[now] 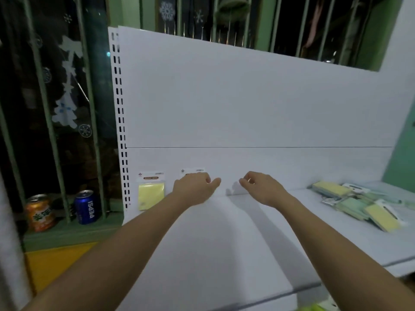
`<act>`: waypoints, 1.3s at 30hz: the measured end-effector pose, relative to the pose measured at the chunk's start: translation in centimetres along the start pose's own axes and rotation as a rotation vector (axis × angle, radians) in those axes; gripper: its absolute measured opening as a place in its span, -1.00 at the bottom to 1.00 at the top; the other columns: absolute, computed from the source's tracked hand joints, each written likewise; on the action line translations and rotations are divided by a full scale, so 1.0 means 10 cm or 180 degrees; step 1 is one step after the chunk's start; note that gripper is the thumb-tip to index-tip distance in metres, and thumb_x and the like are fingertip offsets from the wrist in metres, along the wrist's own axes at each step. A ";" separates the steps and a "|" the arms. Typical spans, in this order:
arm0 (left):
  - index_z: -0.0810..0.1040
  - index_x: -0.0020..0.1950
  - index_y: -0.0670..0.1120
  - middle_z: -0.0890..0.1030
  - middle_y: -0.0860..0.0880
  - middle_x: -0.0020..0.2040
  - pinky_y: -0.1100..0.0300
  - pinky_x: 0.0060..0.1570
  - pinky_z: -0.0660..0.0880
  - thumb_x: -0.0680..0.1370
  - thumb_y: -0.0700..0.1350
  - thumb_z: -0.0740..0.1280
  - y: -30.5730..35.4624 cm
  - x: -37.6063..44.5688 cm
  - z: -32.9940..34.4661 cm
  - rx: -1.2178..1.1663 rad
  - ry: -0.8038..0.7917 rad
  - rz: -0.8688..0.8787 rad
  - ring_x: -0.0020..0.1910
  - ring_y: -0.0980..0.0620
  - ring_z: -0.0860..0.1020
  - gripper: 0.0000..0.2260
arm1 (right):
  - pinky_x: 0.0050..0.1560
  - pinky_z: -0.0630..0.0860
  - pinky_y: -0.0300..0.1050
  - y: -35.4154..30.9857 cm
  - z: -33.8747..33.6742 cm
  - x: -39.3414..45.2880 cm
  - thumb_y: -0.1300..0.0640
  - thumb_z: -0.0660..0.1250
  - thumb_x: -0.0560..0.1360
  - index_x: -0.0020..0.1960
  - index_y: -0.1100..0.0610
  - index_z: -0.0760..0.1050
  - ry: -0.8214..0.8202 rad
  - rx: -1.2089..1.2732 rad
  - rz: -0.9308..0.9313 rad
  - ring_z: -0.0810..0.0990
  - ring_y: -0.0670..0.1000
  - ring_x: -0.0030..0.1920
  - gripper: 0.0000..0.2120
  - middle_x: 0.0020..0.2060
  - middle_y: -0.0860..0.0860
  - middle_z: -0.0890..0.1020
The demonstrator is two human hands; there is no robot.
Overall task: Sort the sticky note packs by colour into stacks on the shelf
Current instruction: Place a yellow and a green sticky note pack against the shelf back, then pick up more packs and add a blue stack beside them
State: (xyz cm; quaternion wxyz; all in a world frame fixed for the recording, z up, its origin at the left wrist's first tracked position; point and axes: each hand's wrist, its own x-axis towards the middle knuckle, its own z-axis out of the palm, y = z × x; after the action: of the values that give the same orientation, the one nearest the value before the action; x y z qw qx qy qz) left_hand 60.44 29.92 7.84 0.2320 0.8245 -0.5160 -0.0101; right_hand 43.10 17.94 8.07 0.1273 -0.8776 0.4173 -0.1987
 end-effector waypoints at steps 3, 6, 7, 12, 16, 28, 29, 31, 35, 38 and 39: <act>0.54 0.18 0.01 0.59 0.02 0.15 0.12 0.02 0.38 0.58 0.28 0.06 0.40 -0.02 0.13 -0.0018 -0.0166 0.0168 0.14 -0.04 0.52 -0.54 | 0.13 0.47 0.00 0.25 -0.18 -0.16 -0.23 0.07 0.58 0.26 -0.03 0.45 -0.0037 -0.0159 0.0045 0.53 0.03 0.15 -0.59 0.20 -0.03 0.55; 0.55 0.19 0.01 0.59 0.01 0.18 0.04 0.18 0.43 0.56 0.31 0.04 0.82 -0.09 0.30 -0.0024 -0.0239 0.0238 0.15 -0.04 0.53 -0.51 | 0.16 0.45 0.01 0.58 -0.36 -0.37 -0.23 0.07 0.58 0.32 -0.03 0.41 0.0011 -0.0234 0.0100 0.51 0.05 0.21 -0.56 0.26 -0.01 0.53; 0.55 0.20 0.03 0.59 0.02 0.19 0.01 0.21 0.42 0.56 0.32 0.04 0.97 -0.12 0.36 -0.0007 -0.0256 0.0237 0.16 -0.04 0.53 -0.50 | 0.16 0.45 0.00 0.71 -0.43 -0.45 -0.23 0.06 0.58 0.33 -0.03 0.41 0.0026 -0.0236 0.0122 0.51 0.05 0.22 -0.56 0.27 -0.01 0.52; 0.54 0.22 0.04 0.58 0.04 0.19 0.02 0.18 0.40 0.57 0.30 0.02 1.82 -0.38 0.72 -0.0030 -0.0428 0.0237 0.15 -0.03 0.52 -0.51 | 0.13 0.47 0.00 1.52 -0.80 -0.97 -0.21 0.07 0.58 0.30 -0.01 0.43 -0.0029 -0.0174 0.0293 0.53 0.05 0.17 -0.58 0.24 0.00 0.54; 0.54 0.22 0.04 0.58 0.05 0.19 0.03 0.18 0.41 0.57 0.29 0.04 2.58 -0.54 1.01 -0.0053 -0.0401 0.0363 0.16 -0.02 0.52 -0.53 | 0.03 0.50 -0.01 2.23 -1.18 -1.35 -0.21 0.09 0.57 0.13 0.01 0.49 0.0021 -0.0078 0.0510 0.56 0.05 0.02 -0.63 0.08 0.00 0.61; 0.54 0.22 0.07 0.58 0.04 0.19 0.13 -0.02 0.40 0.57 0.26 0.13 3.84 -0.57 1.80 -0.0455 -0.0504 0.0459 0.10 0.01 0.53 -0.60 | -0.17 0.47 -0.08 3.71 -1.74 -1.86 -0.12 0.16 0.57 -0.08 0.00 0.50 0.0388 0.0088 0.0843 0.57 0.07 -0.14 -0.76 -0.15 -0.01 0.62; 0.54 0.21 0.07 0.58 0.04 0.19 0.13 -0.01 0.41 0.57 0.25 0.14 3.88 -0.52 1.85 -0.0513 -0.0481 0.0448 0.10 0.00 0.54 -0.62 | -0.17 0.47 -0.08 3.78 -1.74 -1.84 -0.11 0.17 0.57 -0.08 0.00 0.50 0.0408 0.0137 0.0843 0.57 0.07 -0.14 -0.77 -0.17 -0.02 0.61; 0.55 0.19 0.08 0.59 0.04 0.17 0.12 0.01 0.43 0.57 0.22 0.17 3.94 -0.42 1.97 -0.0626 -0.0431 0.0424 0.11 0.00 0.54 -0.66 | -0.18 0.46 -0.08 3.93 -1.72 -1.77 -0.09 0.17 0.57 -0.10 0.00 0.48 0.0453 0.0239 0.0835 0.57 0.07 -0.15 -0.79 -0.19 -0.04 0.60; 0.57 0.16 0.08 0.60 0.07 0.13 0.13 0.07 0.46 0.56 0.13 0.23 4.00 -0.11 2.18 -0.0739 -0.0325 0.0465 0.08 0.03 0.55 -0.73 | -0.13 0.51 -0.05 4.21 -1.60 -1.52 -0.07 0.18 0.56 -0.16 0.00 0.48 0.0568 0.0351 0.0789 0.58 0.05 -0.15 -0.78 -0.20 -0.04 0.63; 0.58 0.07 0.08 0.62 0.10 0.06 0.14 0.06 0.48 0.54 0.08 0.25 4.05 0.21 2.35 -0.0877 -0.0221 0.0435 0.00 0.03 0.57 -0.81 | -0.11 0.55 0.01 4.41 -1.49 -1.22 -0.04 0.20 0.55 -0.23 0.00 0.47 0.0664 0.0551 0.0724 0.58 0.04 -0.20 -0.78 -0.26 -0.04 0.63; 0.58 0.03 0.09 0.63 0.12 0.04 0.14 0.03 0.49 0.54 0.07 0.25 4.07 0.32 2.41 -0.0932 -0.0184 0.0423 -0.04 0.03 0.57 -0.84 | -0.09 0.54 0.01 4.48 -1.48 -1.11 -0.03 0.21 0.55 -0.24 -0.01 0.47 0.0686 0.0588 0.0702 0.58 0.03 -0.21 -0.78 -0.27 -0.05 0.62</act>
State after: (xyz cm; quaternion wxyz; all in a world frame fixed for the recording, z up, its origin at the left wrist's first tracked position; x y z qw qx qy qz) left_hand 21.32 3.56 3.02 0.3349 0.7452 -0.5690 -0.0936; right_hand -0.55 -1.97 1.11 0.1829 -0.7847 0.5023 -0.3140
